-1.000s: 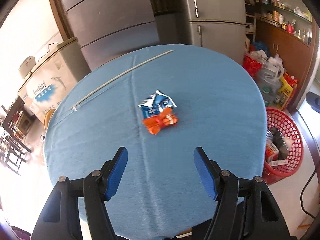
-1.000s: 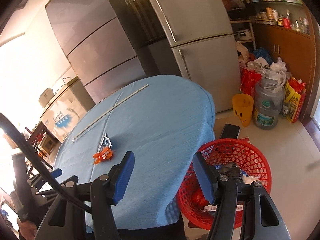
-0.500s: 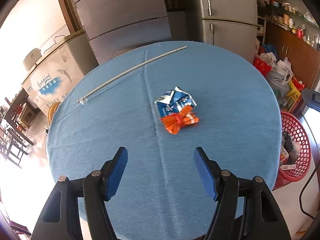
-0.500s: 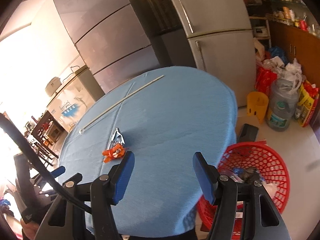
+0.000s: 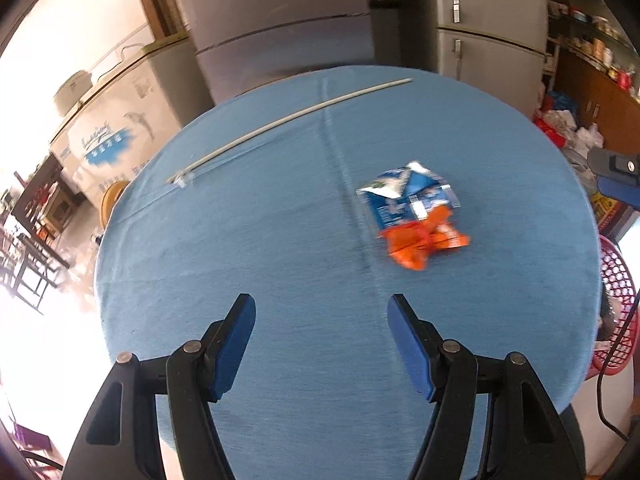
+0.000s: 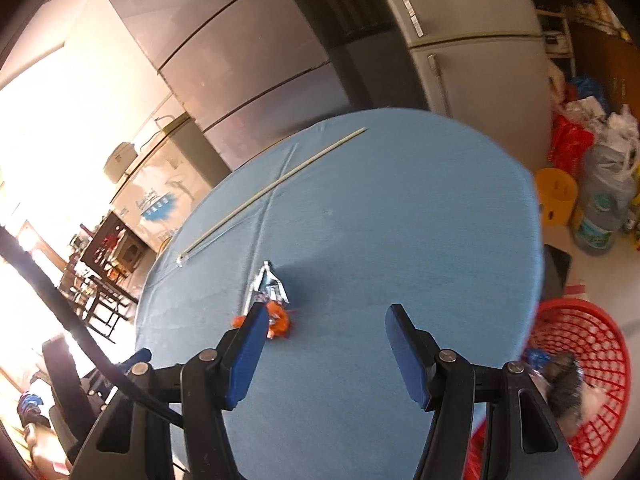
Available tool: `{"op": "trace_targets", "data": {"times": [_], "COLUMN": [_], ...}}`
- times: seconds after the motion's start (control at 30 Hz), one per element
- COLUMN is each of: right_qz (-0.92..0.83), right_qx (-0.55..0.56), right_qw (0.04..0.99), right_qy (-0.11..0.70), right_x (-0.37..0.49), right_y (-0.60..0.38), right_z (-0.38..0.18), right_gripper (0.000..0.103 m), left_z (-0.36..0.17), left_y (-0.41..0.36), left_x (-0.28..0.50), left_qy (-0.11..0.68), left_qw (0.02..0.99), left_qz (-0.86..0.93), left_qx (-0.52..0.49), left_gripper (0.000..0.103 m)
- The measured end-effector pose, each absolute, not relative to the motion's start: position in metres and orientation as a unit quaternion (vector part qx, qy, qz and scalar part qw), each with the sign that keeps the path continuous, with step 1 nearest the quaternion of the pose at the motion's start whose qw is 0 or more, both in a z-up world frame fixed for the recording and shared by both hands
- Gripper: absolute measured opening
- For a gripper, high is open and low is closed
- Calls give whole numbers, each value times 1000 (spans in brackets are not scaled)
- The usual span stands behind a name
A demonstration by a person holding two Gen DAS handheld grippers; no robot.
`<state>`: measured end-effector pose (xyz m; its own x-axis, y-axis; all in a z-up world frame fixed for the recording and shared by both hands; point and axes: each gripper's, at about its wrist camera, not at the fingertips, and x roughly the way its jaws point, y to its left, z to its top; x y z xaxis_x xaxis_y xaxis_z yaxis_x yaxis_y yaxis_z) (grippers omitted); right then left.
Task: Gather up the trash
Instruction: 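Move both tools back over the table toward the blue and orange wrappers, then grasp the blue toothpaste wrapper with the right tool while the left tool grasps the orange wrapper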
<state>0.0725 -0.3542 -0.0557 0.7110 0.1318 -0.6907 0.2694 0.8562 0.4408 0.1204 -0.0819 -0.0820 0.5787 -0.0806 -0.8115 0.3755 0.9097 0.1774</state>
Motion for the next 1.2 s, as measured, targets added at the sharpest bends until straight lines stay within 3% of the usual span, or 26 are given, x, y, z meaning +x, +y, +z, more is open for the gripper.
{"op": "trace_targets", "data": {"times": [0.37, 0.7, 0.77, 0.8, 0.83, 0.93, 1.03, 1.2], "right_qz": [56, 91, 92, 92, 92, 94, 77, 49], "right_qx": [272, 275, 268, 262, 250, 227, 204, 257], "right_qw": [859, 828, 824, 823, 823, 835, 854, 861], "right_qy": [430, 480, 491, 496, 501, 492, 472, 435], "right_x": [185, 257, 265, 267, 270, 272, 268, 249], "right_y": [-317, -297, -290, -286, -280, -270, -268, -302], "right_z": [-107, -158, -164, -167, -169, -168, -158, -147], "right_gripper": [65, 65, 63, 56, 39, 30, 26, 26], "left_z": [-100, -108, -109, -109, -110, -110, -109, -105], "left_y": [-25, -25, -28, -30, -31, -39, -49, -78], "left_x": [150, 166, 169, 170, 171, 176, 179, 184], "left_qy": [473, 488, 490, 490, 491, 491, 493, 483], "left_qw": [867, 861, 859, 859, 859, 857, 854, 851], "left_qz": [-83, -77, -80, -81, -82, -88, -100, -150], "left_qx": [130, 122, 123, 123, 124, 130, 134, 142], "left_gripper": [69, 69, 69, 69, 69, 69, 69, 69]}}
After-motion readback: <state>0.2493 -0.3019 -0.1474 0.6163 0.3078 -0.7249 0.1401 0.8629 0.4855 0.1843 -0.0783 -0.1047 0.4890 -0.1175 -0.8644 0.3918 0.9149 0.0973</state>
